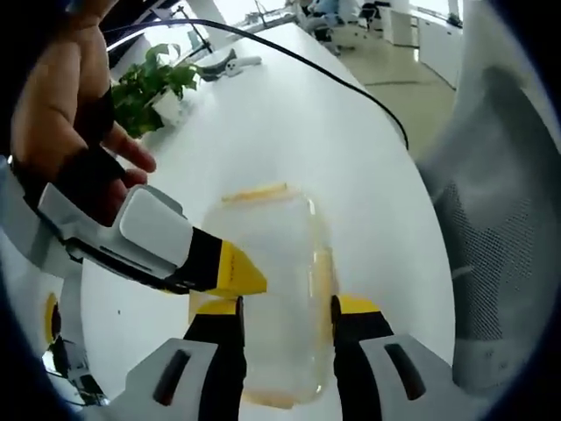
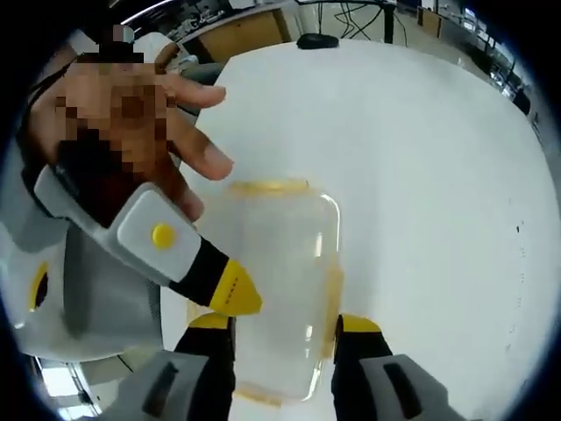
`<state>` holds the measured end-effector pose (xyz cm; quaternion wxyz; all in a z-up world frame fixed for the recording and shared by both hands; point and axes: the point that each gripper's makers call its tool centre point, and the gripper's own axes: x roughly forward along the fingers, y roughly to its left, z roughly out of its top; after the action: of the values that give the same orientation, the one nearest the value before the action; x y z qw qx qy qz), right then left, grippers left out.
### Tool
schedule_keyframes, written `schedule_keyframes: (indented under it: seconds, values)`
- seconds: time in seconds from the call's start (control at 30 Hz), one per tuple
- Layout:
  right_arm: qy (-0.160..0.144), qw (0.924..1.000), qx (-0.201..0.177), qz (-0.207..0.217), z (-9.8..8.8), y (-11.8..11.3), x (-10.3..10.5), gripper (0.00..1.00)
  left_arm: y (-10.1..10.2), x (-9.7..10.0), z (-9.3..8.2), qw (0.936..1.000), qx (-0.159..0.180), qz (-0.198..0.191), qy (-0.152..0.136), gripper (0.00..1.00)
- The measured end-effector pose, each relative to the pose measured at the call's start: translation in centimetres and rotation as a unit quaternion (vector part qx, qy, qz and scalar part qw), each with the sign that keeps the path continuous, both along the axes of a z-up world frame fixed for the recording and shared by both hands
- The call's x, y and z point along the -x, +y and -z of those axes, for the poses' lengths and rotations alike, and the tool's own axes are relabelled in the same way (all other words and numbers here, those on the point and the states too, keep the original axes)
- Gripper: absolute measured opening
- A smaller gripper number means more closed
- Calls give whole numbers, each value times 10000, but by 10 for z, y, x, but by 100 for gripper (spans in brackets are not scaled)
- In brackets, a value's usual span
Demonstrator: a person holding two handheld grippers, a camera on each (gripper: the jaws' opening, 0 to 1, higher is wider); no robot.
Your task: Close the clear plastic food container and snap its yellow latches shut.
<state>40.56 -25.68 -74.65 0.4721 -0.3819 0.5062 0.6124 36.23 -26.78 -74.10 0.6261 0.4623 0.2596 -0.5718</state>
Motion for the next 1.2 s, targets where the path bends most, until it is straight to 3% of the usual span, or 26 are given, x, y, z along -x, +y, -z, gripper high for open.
schedule_keyframes:
  seconds: [0.1, 0.17, 0.27, 0.53, 0.67, 0.77, 0.87, 1.07, 1.2]
  values:
    - [-9, 10000, -44, -72, -1, 0, 0, 43, 1, 0, -1, 10000, 13, 3, 2, 36]
    - [85, 9999, -75, 120, -2, -1, 0, 43, 2, 1, -3, 10000, 40, 88, 2, 36]
    - [-52, 9996, -282, -38, -4, -1, 1, 44, 1, 1, -5, 9997, 168, 82, 172, 37]
    - [-386, 9963, -761, 132, -13, -5, 3, 44, -1, 2, -11, 9965, 513, -206, 619, 35]
    - [-673, 9876, -1406, 196, -27, 2, 5, 48, 2, 3, -16, 9941, 746, -253, 752, 37]
    - [-742, 9862, -1448, 308, -27, -5, 9, 46, 4, -1, -19, 9906, 934, -428, 902, 43]
    - [-966, 9799, -1692, 435, -29, -3, 9, 48, 8, -5, -20, 9913, 945, -441, 804, 42]
    - [-1028, 9704, -2038, 789, -40, -4, 12, 50, 14, -10, -24, 9891, 1086, -533, 842, 46]
    - [-1137, 9613, -2286, 1038, -46, -7, 13, 52, 10, -10, -34, 9788, 1567, -691, 1121, 48]
